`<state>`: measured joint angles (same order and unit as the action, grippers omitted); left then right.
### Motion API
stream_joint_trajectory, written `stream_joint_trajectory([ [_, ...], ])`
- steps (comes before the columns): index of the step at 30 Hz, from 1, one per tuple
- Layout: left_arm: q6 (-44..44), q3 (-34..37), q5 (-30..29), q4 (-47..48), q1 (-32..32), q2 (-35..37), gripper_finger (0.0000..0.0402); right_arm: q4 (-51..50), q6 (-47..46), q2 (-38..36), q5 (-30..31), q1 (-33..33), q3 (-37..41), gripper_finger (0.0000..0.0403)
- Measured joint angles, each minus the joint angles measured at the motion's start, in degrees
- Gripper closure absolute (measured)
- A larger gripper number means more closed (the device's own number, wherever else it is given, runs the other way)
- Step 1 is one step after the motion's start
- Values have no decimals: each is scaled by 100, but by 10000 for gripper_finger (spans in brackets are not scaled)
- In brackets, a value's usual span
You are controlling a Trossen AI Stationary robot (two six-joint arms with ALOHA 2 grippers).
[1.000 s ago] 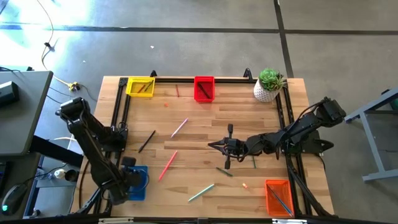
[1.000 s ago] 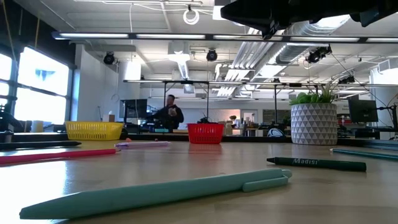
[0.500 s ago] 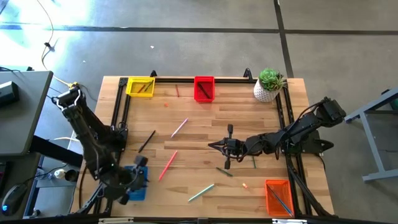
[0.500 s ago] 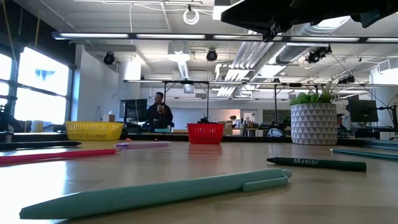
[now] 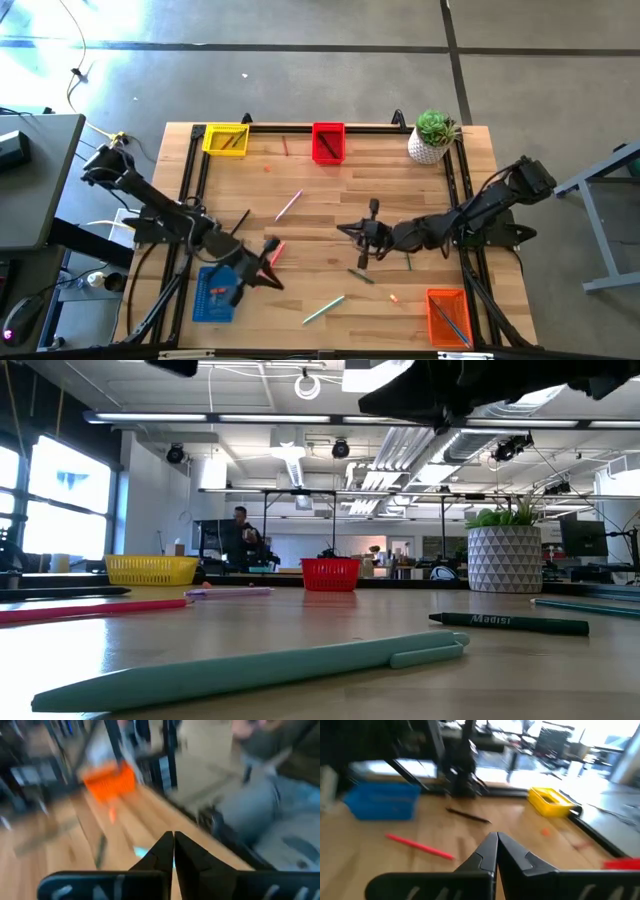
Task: Sort crayons/erasers/pens/pencils in bins
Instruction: Put the green pencil into the orange bin
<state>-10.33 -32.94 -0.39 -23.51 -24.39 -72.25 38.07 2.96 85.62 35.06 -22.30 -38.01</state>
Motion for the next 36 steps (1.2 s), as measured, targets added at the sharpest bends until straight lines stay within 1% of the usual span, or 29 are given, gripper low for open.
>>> stream_joint_trajectory([
  [1,-97,180,76,-485,78,0,398,-399,-36,2,252,-71,-176,402],
  [3,-189,506,189,-1344,235,0,400,-1615,-305,2,780,-239,-670,402],
  [4,-190,646,189,-1669,313,3,401,-2411,-593,2,981,-319,-966,402],
  [6,-143,879,132,-2049,453,4,400,-3995,-1332,4,1173,-470,-1610,402],
  [10,98,1162,106,-2328,656,4,399,-6890,-3132,4,1250,-751,-2899,402],
  [13,102,1282,103,-2342,691,2,399,-8623,-4418,20,1207,-921,-3638,402],
  [16,69,1385,15,-2530,691,2,399,-9918,-5712,20,947,-1015,-4017,402],
  [18,70,1462,-96,-2724,691,2,399,-10569,-6552,23,687,-1038,-4046,402],
  [21,108,1481,-185,-2722,691,2,399,-11181,-7550,24,134,-1017,-3788,402],
  [25,219,1481,-198,-2696,691,2,399,-11215,-8454,31,-678,-997,-3109,394],
  [28,221,1481,-198,-2680,691,2,399,-10863,-9039,31,-1145,-997,-2511,371],
  [31,226,1481,-198,-2669,691,2,399,-10319,-9335,31,-1529,-997,-1958,338],
  [33,256,1481,-198,-2664,691,2,399,-9935,-9443,31,-1662,-970,-1631,315],
  [36,264,1481,-198,-2647,691,2,399,-9602,-9591,31,-1668,-901,-1234,289],
])
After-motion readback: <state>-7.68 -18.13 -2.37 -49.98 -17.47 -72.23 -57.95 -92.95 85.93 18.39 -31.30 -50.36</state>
